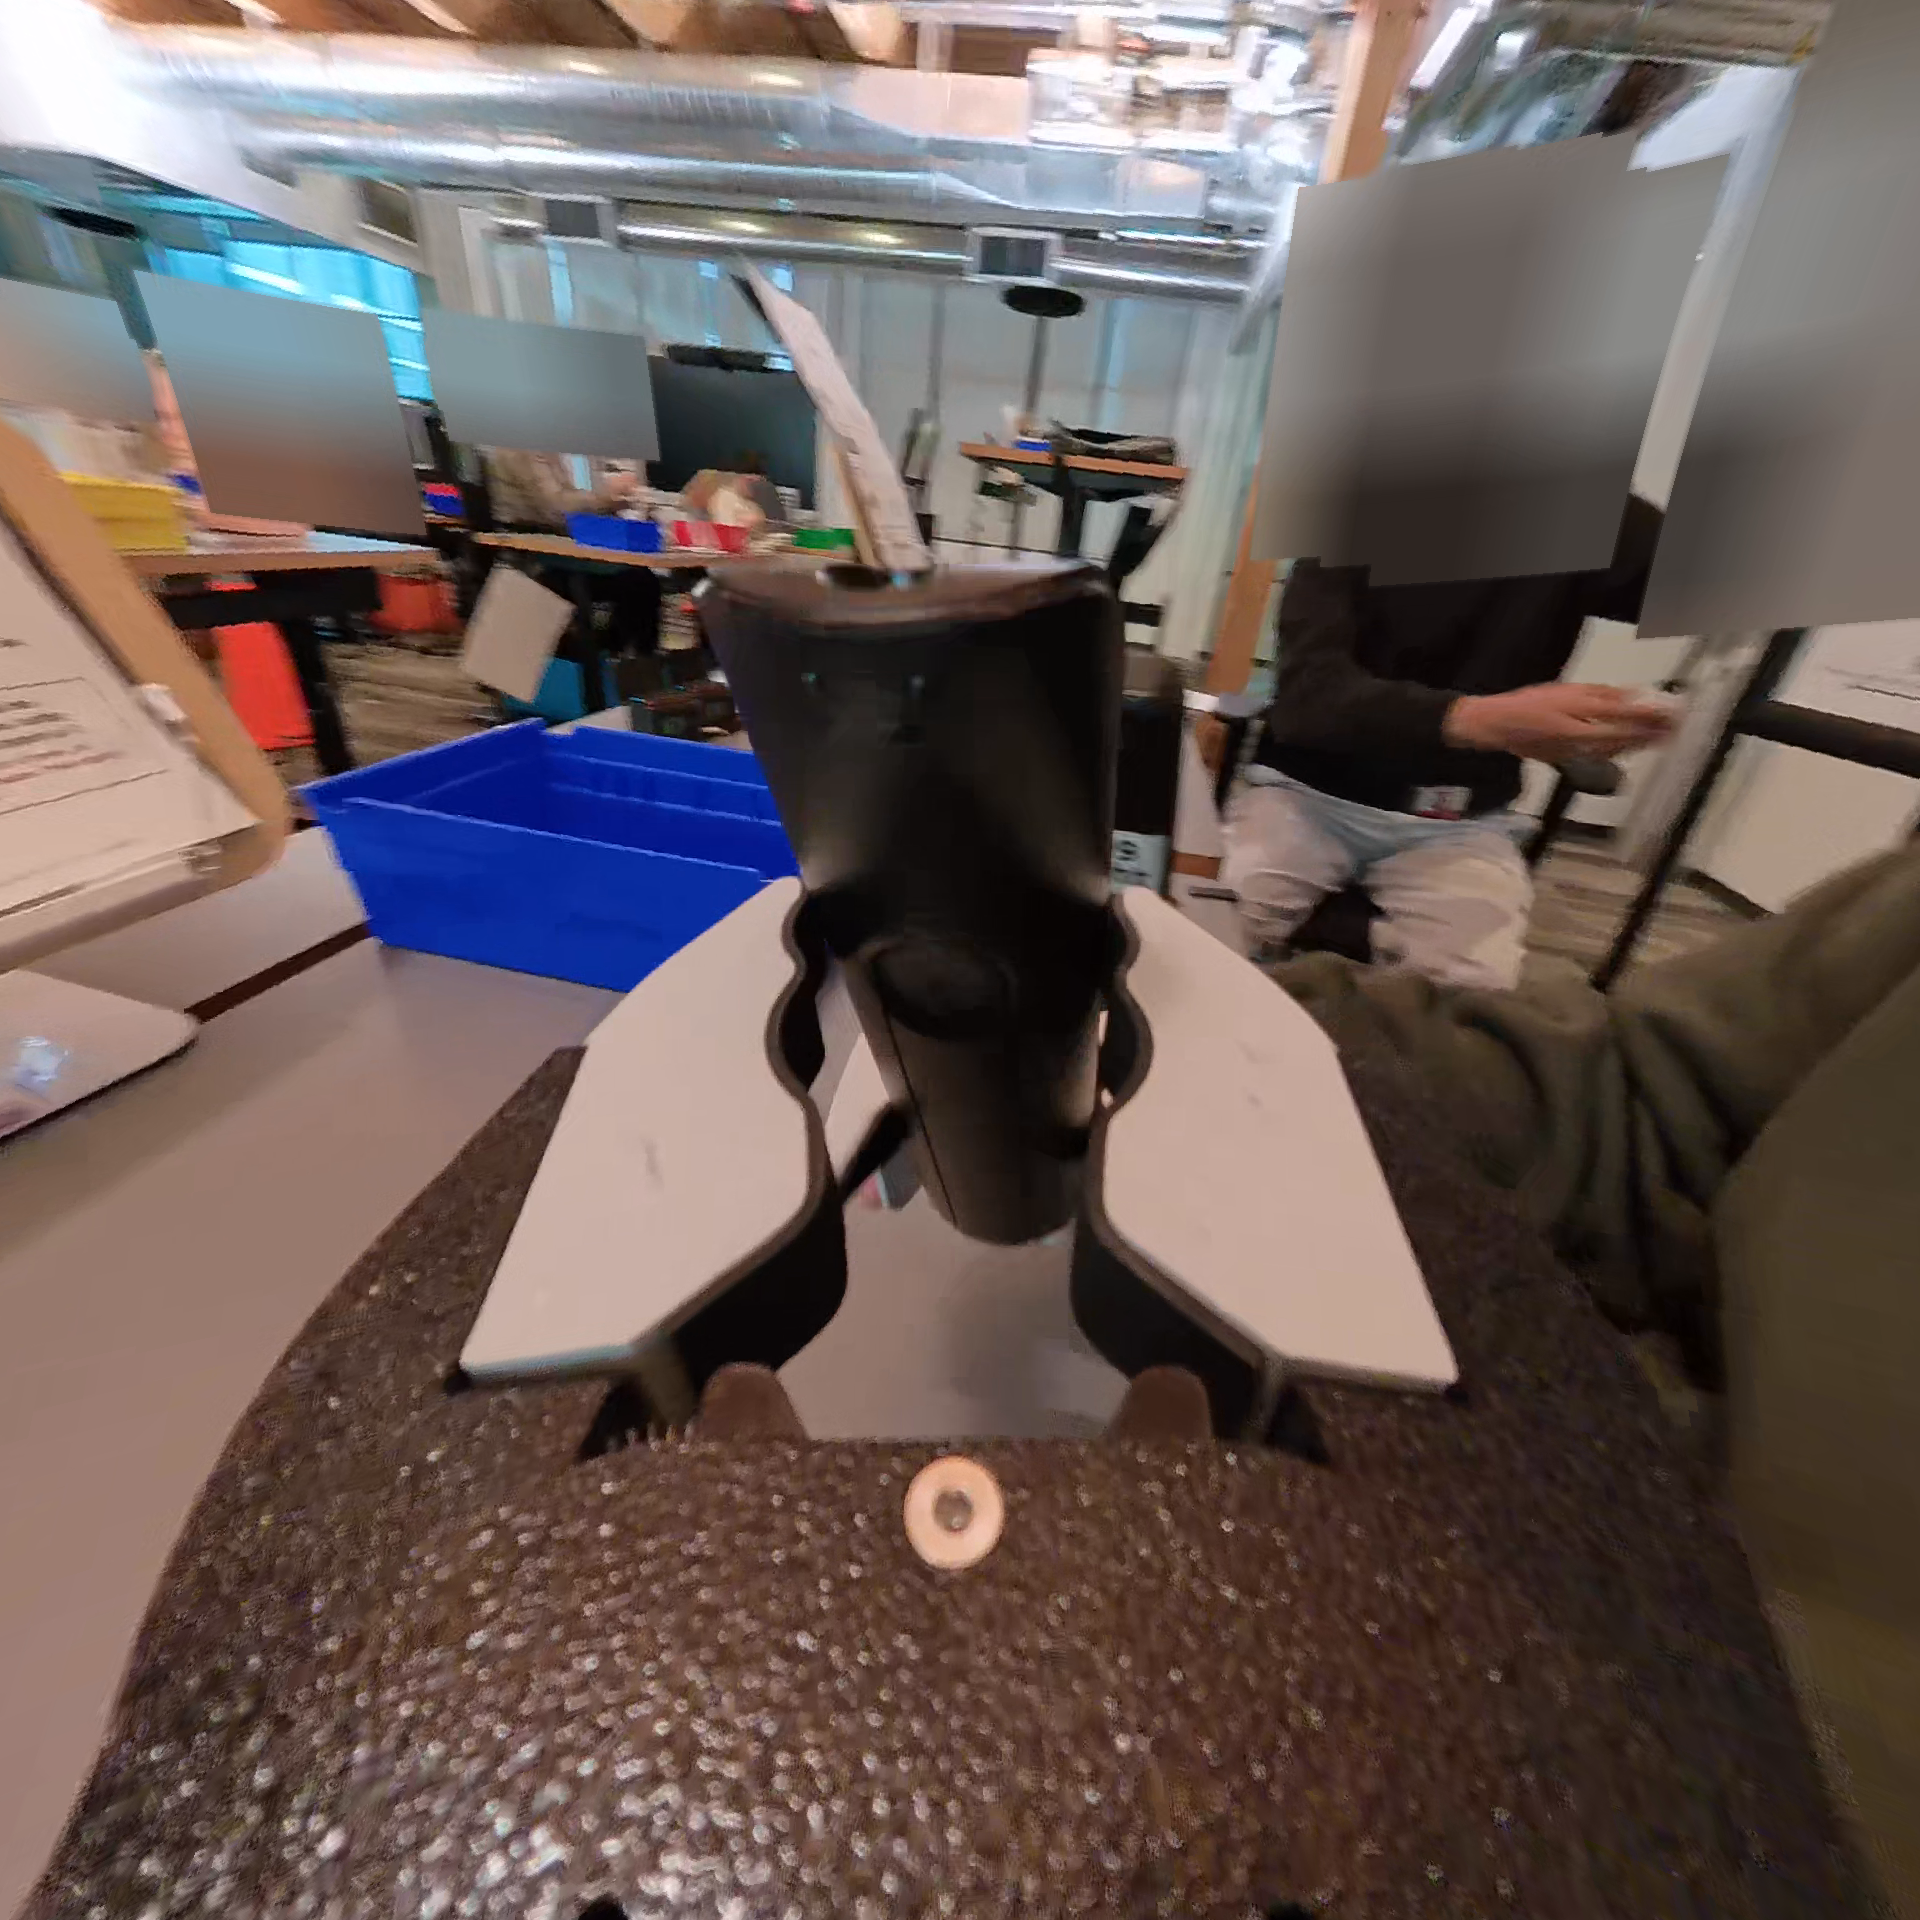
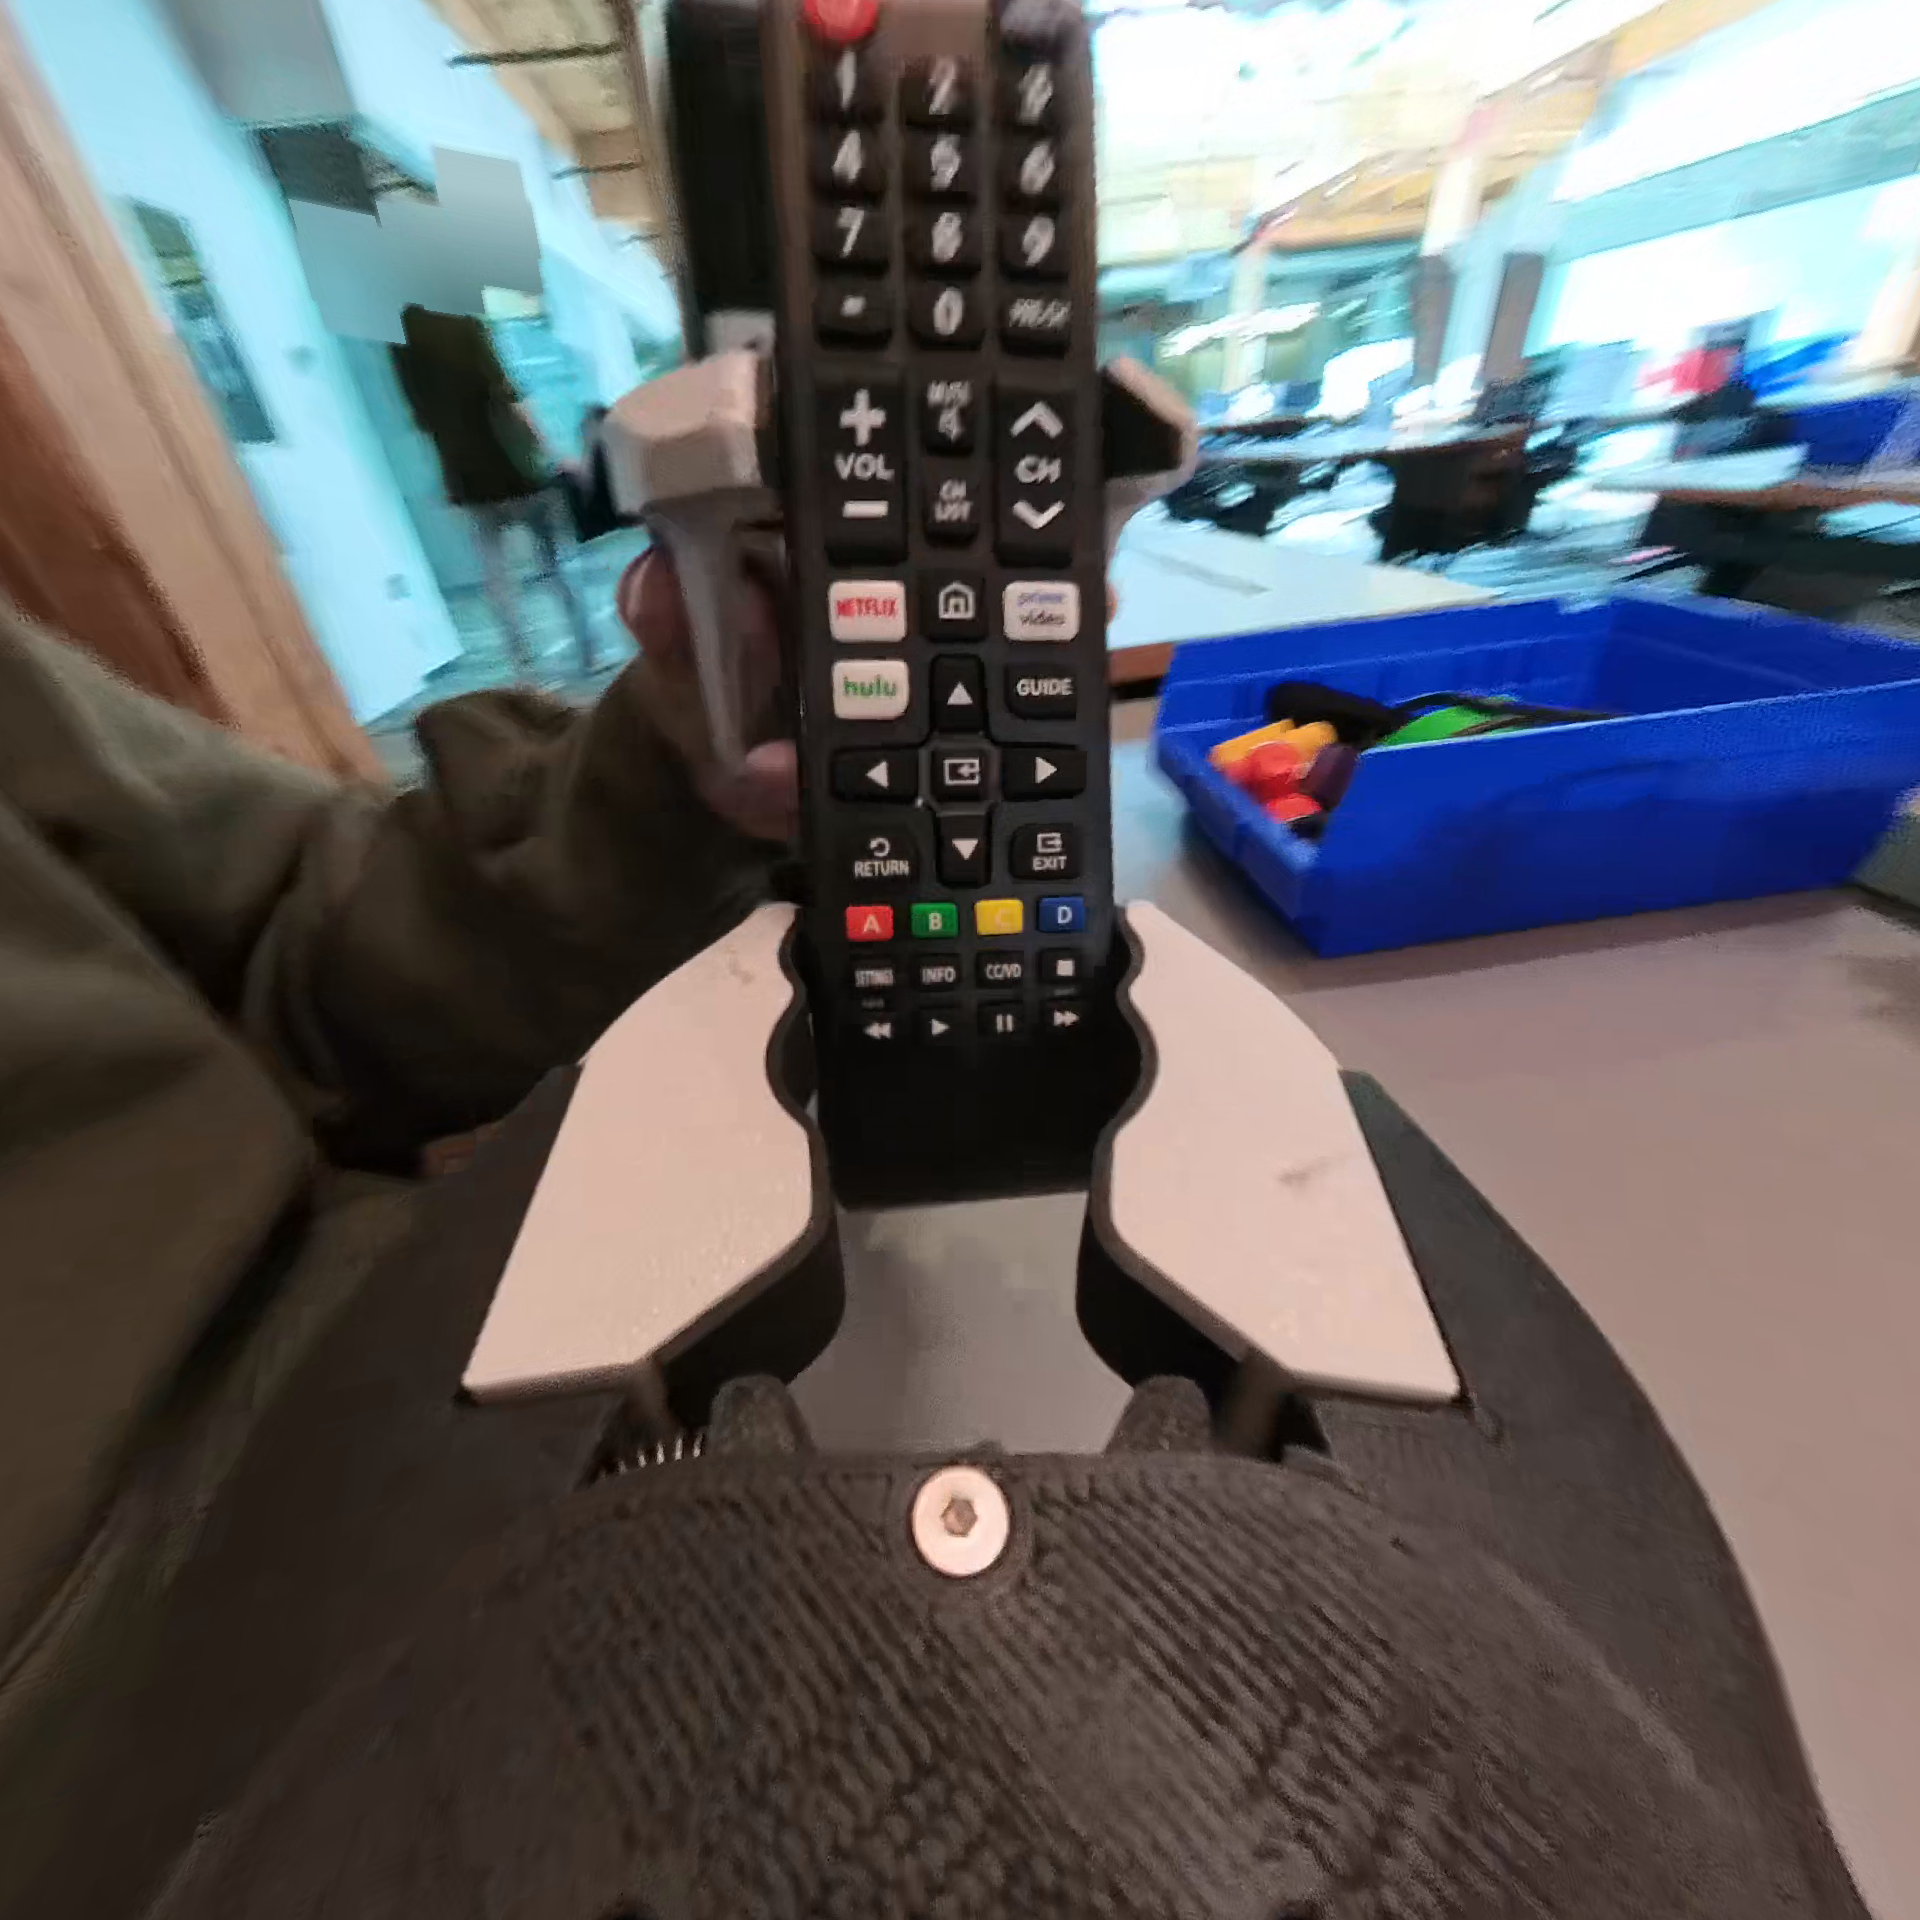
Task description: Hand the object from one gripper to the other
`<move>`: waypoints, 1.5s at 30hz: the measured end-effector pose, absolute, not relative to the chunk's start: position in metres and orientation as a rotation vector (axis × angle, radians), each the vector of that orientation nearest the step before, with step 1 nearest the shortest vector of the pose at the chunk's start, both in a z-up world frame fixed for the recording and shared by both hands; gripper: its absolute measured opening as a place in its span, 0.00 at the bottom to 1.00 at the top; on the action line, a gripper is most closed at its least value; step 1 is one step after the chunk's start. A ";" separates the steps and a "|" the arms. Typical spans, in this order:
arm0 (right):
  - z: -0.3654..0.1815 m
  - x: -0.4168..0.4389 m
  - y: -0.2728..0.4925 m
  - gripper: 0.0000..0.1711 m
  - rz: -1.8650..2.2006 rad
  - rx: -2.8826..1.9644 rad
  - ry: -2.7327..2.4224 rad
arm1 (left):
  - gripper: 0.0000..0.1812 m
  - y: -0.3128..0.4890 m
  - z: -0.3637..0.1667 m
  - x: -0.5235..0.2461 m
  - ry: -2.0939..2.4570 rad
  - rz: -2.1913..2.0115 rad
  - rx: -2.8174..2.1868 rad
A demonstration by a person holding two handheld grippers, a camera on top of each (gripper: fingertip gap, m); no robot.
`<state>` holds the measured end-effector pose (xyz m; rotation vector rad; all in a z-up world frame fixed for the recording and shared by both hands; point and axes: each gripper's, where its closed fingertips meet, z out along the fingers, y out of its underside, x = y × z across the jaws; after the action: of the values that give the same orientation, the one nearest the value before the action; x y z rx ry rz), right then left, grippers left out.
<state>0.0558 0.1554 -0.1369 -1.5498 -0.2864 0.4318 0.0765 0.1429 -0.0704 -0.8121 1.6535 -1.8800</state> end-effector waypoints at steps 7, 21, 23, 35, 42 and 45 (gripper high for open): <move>-0.108 0.085 0.141 0.45 0.060 -1.603 -0.295 | 0.28 0.171 -0.092 0.100 1.645 -1.363 -0.966; -0.074 0.078 0.140 0.14 -0.116 -1.531 -0.225 | 0.28 0.150 -0.096 0.113 1.482 -0.610 -0.527; -0.069 0.077 0.131 0.14 -0.008 -1.492 -0.285 | 0.28 0.141 -0.092 0.109 1.488 -0.719 -0.472; -0.022 0.094 0.058 0.14 0.379 -1.016 -0.377 | 0.34 0.112 -0.094 0.075 1.728 -2.149 -0.775; -0.032 0.095 0.077 0.14 0.494 -1.009 -0.280 | 0.14 0.117 -0.071 0.074 1.421 -2.425 -0.719; -0.045 0.110 0.089 0.17 0.476 -1.122 -0.185 | 0.13 0.128 -0.074 0.077 1.447 -2.200 -0.676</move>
<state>0.1098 0.0891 -0.0445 -1.1224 -0.1847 0.4756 0.0774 0.1278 -0.0739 -0.6762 1.4469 -2.2003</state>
